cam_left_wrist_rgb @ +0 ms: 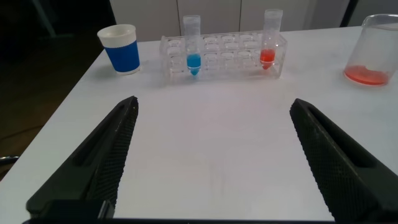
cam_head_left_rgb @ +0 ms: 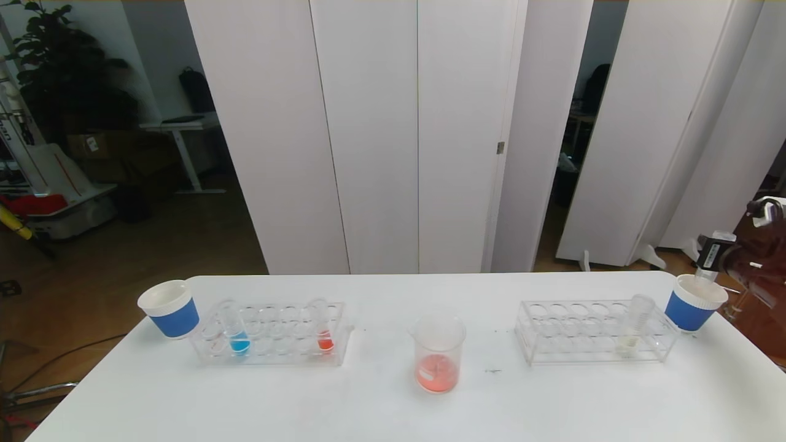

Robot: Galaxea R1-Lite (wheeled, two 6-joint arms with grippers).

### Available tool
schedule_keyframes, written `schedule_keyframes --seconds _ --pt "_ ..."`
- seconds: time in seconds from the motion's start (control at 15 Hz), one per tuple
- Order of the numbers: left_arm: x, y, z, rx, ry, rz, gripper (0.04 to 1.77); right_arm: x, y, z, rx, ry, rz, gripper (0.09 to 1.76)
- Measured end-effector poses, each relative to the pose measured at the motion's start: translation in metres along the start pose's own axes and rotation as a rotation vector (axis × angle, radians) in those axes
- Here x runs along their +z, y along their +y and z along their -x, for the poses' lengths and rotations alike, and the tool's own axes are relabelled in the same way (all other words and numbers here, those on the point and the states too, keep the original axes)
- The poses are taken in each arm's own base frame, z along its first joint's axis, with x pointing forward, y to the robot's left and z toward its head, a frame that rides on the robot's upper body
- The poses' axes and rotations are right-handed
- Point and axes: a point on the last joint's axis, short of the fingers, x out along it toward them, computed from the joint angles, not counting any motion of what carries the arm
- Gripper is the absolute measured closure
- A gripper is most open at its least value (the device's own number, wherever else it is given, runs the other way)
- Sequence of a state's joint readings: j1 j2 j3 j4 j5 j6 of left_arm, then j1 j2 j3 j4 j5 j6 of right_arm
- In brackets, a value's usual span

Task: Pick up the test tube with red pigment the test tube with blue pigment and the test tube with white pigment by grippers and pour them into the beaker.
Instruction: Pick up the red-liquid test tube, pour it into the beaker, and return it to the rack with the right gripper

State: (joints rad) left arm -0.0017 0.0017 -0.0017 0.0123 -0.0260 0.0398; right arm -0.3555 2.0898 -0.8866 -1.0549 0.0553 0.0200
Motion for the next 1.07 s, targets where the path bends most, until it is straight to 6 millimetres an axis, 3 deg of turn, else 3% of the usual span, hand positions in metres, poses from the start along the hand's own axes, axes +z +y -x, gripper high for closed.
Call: schedule_keyframes --seconds 0.4,0.93,1.0,1.07 --pt "0.000 0.000 0.000 0.000 0.000 0.000 0.07 -0.024 0.000 -0.008 0.003 0.022 0.000 1.24" --pt "0.000 0.000 0.000 0.000 0.000 0.000 0.07 -0.034 0.002 -0.006 0.006 0.055 -0.003 1.24" --pt "0.000 0.000 0.000 0.000 0.000 0.000 0.07 -0.034 0.001 -0.006 0.006 0.054 -0.006 1.12" --pt "0.000 0.000 0.000 0.000 0.000 0.000 0.07 -0.034 0.001 -0.006 0.006 0.054 -0.004 0.87"
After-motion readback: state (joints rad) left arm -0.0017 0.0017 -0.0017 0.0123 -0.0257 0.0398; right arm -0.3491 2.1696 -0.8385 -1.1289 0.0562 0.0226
